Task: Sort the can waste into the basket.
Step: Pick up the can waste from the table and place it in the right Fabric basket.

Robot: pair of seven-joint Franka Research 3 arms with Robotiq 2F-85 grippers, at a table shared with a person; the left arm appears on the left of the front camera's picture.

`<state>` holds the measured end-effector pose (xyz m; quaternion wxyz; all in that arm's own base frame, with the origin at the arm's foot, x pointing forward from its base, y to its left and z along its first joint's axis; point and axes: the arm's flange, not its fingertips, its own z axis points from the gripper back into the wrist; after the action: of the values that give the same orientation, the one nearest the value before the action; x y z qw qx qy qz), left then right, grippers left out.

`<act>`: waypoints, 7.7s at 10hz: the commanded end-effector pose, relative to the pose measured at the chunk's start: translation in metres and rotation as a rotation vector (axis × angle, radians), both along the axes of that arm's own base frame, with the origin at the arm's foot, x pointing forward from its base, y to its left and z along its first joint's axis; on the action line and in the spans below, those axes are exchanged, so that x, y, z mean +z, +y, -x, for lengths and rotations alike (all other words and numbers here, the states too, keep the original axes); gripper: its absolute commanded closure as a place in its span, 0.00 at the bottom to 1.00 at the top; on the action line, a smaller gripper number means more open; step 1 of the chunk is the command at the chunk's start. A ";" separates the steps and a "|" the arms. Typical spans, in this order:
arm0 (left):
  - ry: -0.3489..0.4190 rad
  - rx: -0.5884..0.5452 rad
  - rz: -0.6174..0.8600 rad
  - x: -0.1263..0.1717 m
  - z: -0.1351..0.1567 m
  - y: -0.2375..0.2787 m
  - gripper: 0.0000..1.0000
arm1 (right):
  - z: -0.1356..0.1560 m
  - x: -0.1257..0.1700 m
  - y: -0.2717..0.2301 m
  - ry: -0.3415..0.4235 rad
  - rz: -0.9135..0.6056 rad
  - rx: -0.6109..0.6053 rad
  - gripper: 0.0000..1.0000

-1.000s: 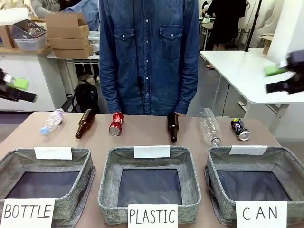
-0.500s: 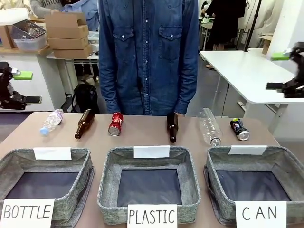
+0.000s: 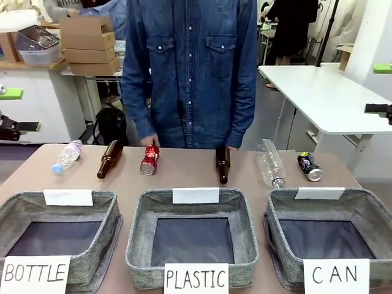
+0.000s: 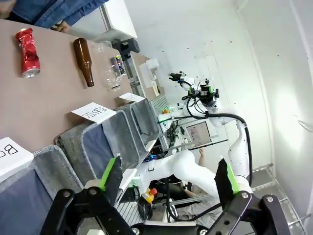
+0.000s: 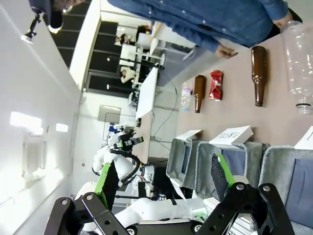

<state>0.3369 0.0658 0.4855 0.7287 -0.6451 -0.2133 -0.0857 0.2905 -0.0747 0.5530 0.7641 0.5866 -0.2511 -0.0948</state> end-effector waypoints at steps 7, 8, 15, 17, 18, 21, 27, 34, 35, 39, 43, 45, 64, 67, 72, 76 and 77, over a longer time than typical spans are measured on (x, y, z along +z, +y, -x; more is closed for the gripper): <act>0.146 -0.171 -0.223 0.020 -0.112 -0.040 0.00 | -0.006 -0.001 0.004 -0.036 -0.006 0.004 0.00; 0.102 -0.145 -0.167 0.030 -0.090 -0.001 0.00 | -0.006 -0.001 0.004 -0.036 -0.006 0.004 0.00; 0.117 -0.201 -0.104 0.013 -0.078 0.008 0.00 | -0.006 -0.001 0.004 -0.036 -0.006 0.004 0.00; 0.166 -0.277 -0.180 0.019 -0.106 -0.031 0.00 | -0.006 -0.001 0.004 -0.036 -0.006 0.004 0.00; 0.168 -0.245 -0.170 0.023 -0.106 -0.019 0.00 | -0.006 -0.001 0.004 -0.036 -0.006 0.004 0.00; 0.174 0.023 -0.075 0.021 -0.058 0.069 0.00 | -0.006 -0.001 0.004 -0.036 -0.006 0.004 0.00; 0.202 0.029 -0.175 0.047 -0.029 0.208 0.00 | -0.006 -0.001 0.004 -0.036 -0.006 0.004 0.00; 0.098 0.089 -0.040 0.046 0.008 0.225 0.00 | -0.006 -0.001 0.004 -0.036 -0.006 0.004 0.00; 0.091 0.054 -0.022 0.051 0.002 0.215 0.00 | -0.006 -0.001 0.004 -0.036 -0.006 0.004 0.00; 0.172 -0.021 -0.063 0.043 -0.032 0.188 0.00 | -0.006 -0.001 0.004 -0.036 -0.006 0.004 0.00; 0.247 -0.235 -0.285 0.050 -0.102 -0.029 0.00 | -0.006 -0.001 0.004 -0.036 -0.006 0.004 0.00; 0.272 -0.235 -0.516 0.037 -0.138 -0.113 0.00 | -0.006 -0.001 0.004 -0.036 -0.006 0.004 0.00; 0.190 0.295 -1.179 -0.167 -0.284 -0.286 0.60 | -0.006 -0.001 0.004 -0.036 -0.006 0.004 0.00; 0.177 0.295 -1.210 -0.175 -0.282 -0.288 0.65 | -0.006 -0.001 0.004 -0.036 -0.006 0.004 0.00; 0.171 0.284 -1.208 -0.162 -0.276 -0.267 1.00 | -0.006 -0.001 0.004 -0.036 -0.006 0.004 0.00; -0.054 0.080 -1.234 -0.051 -0.215 -0.192 1.00 | -0.006 -0.001 0.004 -0.036 -0.006 0.004 0.00; -0.081 0.072 -1.226 -0.021 -0.190 -0.157 1.00 | -0.006 -0.001 0.004 -0.036 -0.006 0.004 0.00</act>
<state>0.5620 -0.1363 0.4399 0.9666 -0.0845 -0.1729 -0.1691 0.2929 -0.0713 0.5527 0.7656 0.5847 -0.2513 -0.0936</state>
